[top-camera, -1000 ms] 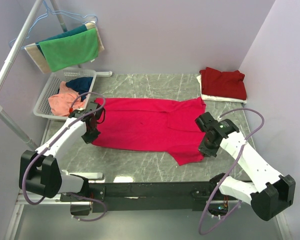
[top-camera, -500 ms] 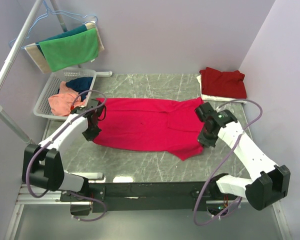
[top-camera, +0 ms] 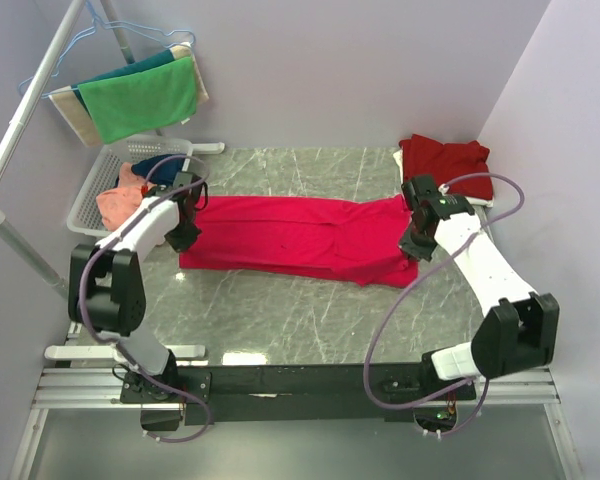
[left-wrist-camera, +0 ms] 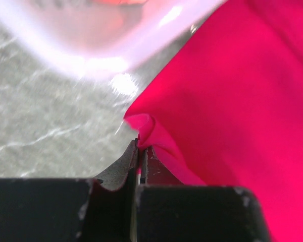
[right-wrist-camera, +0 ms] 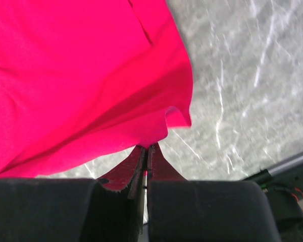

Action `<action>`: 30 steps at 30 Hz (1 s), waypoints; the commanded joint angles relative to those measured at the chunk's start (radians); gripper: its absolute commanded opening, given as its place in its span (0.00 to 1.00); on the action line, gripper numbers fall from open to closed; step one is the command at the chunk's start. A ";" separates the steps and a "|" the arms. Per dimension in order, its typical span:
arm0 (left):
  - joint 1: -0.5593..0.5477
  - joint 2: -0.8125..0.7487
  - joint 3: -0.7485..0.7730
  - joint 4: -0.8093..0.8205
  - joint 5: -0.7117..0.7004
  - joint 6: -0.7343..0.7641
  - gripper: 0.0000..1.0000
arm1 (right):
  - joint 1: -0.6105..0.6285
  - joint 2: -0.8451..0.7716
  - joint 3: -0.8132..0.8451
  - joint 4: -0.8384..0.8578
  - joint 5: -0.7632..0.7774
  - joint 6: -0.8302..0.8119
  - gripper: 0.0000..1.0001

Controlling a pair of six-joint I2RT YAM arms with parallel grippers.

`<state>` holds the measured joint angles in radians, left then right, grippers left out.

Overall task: Fold and stack the t-shirts
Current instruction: Fold the tshirt

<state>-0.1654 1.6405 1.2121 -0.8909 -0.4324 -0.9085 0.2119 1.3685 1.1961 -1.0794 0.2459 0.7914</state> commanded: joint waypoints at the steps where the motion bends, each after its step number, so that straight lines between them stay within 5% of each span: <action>1: 0.026 0.079 0.096 0.046 -0.019 0.042 0.01 | -0.032 0.067 0.077 0.084 0.010 -0.029 0.00; 25: 0.053 0.530 0.612 -0.023 0.024 0.143 0.02 | -0.123 0.500 0.465 0.096 -0.007 -0.066 0.00; 26: 0.053 0.548 0.627 -0.028 0.030 0.149 0.09 | -0.124 0.509 0.476 0.099 -0.014 -0.070 0.16; 27: 0.053 0.556 0.633 -0.028 0.037 0.154 0.39 | -0.126 0.524 0.497 0.102 -0.014 -0.070 0.27; 30: 0.053 0.556 0.647 -0.005 0.041 0.166 0.58 | -0.128 0.526 0.525 0.157 -0.022 -0.084 0.56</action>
<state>-0.1226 2.1899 1.8107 -0.8959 -0.4000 -0.7723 0.0948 1.8915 1.6463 -0.9764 0.2203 0.7303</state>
